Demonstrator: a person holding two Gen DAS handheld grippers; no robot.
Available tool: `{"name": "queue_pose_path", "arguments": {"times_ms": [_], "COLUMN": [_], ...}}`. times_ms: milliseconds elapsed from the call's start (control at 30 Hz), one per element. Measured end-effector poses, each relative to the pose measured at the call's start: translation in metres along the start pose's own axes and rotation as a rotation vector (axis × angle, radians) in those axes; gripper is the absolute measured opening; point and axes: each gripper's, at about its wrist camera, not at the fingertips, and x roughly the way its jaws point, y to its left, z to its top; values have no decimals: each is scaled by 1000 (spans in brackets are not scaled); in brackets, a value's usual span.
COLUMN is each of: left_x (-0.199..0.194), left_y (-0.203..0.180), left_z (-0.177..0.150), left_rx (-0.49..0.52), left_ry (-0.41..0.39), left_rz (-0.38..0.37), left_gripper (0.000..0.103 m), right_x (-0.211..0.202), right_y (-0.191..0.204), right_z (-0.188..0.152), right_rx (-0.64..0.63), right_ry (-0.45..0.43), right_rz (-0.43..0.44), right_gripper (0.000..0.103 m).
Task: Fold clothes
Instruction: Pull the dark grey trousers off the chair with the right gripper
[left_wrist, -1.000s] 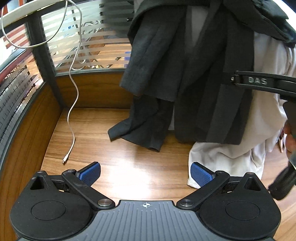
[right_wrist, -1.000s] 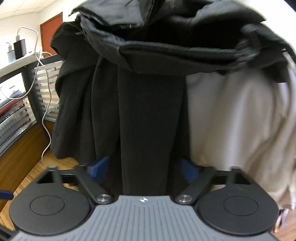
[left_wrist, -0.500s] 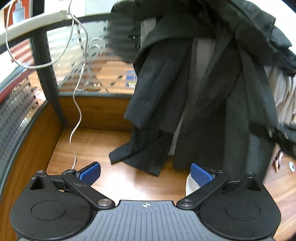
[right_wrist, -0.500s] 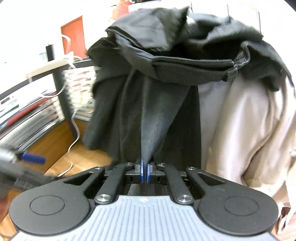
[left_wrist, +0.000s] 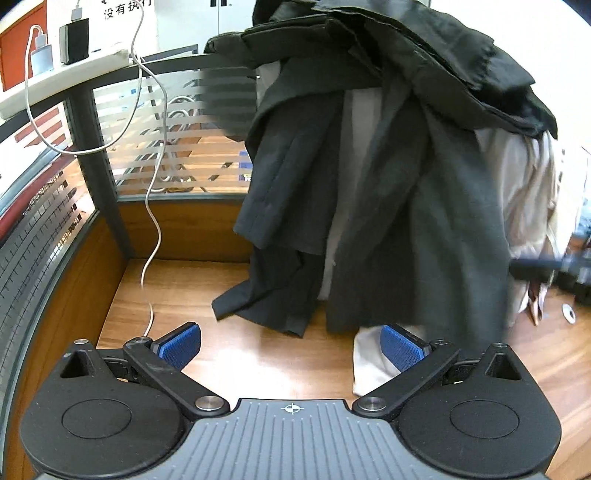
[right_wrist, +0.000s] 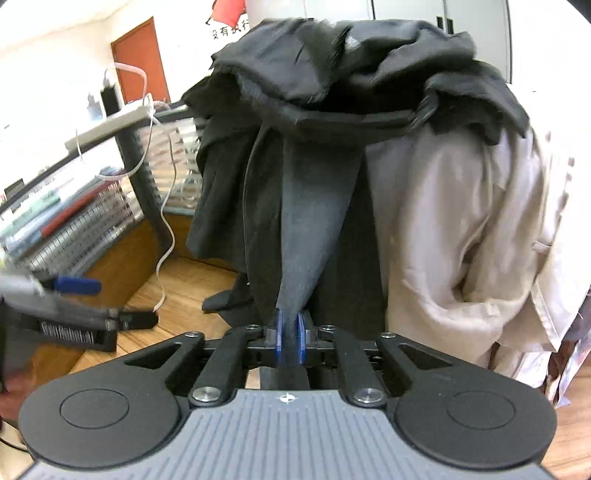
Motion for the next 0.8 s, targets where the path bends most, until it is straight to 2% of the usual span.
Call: {"name": "queue_pose_path", "arguments": {"times_ms": [33, 67, 167, 267, 433, 633, 700, 733, 767, 800], "left_x": [-1, -1, -1, 0, 1, 4, 6, 7, 7, 8], "left_y": [0, -1, -1, 1, 3, 7, 7, 7, 7, 6], "left_z": [-3, -5, -12, -15, -14, -9, -8, -8, -7, -7], "left_rx": [1, 1, -3, -9, -17, -11, -9, -7, -5, -3], "left_ry": [4, 9, 22, 34, 36, 30, 32, 33, 33, 33], "left_rz": [-2, -4, -7, -6, -1, 7, 8, 9, 10, 10], "left_gripper": [103, 103, 103, 103, 103, 103, 103, 103, 103, 103], "right_x": [-6, -12, -24, -26, -10, 19, 29, 34, 38, 40], "right_y": [-5, -10, -24, -42, -74, -85, -89, -90, -91, -91], "right_z": [4, 10, 30, 50, 80, 100, 105, 107, 109, 108], "right_rx": [15, 22, 54, 130, 277, 337, 354, 356, 361, 364], "right_ry": [-11, -28, -94, -152, -205, -231, -229, -218, -208, -218], "right_rz": [2, -4, -42, -55, -53, -73, -78, -74, -77, -77], "right_gripper": [43, 53, 70, 74, 74, 74, 62, 27, 9, 9]}}
